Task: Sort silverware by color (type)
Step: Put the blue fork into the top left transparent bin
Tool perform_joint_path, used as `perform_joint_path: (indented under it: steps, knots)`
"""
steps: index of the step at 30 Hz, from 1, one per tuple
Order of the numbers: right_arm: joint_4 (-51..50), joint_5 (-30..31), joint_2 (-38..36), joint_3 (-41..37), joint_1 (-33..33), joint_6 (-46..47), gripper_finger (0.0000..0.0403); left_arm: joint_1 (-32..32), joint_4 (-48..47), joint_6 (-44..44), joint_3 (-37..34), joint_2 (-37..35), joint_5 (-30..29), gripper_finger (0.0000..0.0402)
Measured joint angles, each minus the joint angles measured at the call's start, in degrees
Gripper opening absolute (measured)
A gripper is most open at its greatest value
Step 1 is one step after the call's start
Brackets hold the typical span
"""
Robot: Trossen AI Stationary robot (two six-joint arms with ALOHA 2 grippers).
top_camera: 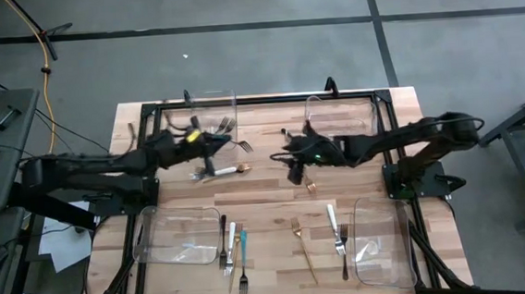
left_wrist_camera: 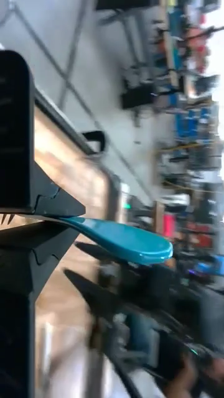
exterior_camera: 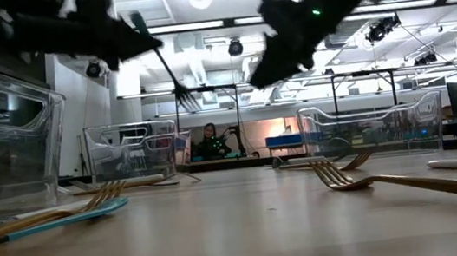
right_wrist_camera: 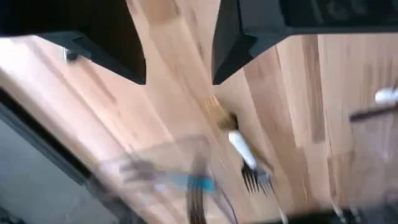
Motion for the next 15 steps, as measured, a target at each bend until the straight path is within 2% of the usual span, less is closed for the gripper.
perform_joint_path:
  steps: [4,7,11,15]
  knots:
    - [11.2,-0.2,-5.6,-11.4,1.6,4.1,0.0189,-0.1,-0.5,-1.2,-1.0,-6.5,0.2,0.0001]
    - [24.0,-2.3,-8.1,-19.0,2.5,6.1,0.019,0.9,-5.1,-1.4,2.4,-8.6,-1.4,0.0001]
    - [38.2,-3.1,-8.6,-24.2,3.1,3.9,0.019,3.8,-23.4,0.7,13.3,-6.7,-7.5,0.0001]
    - [42.4,-3.1,-8.2,-24.6,2.9,-0.7,0.019,8.0,-39.9,2.6,24.9,0.4,-15.9,0.0001]
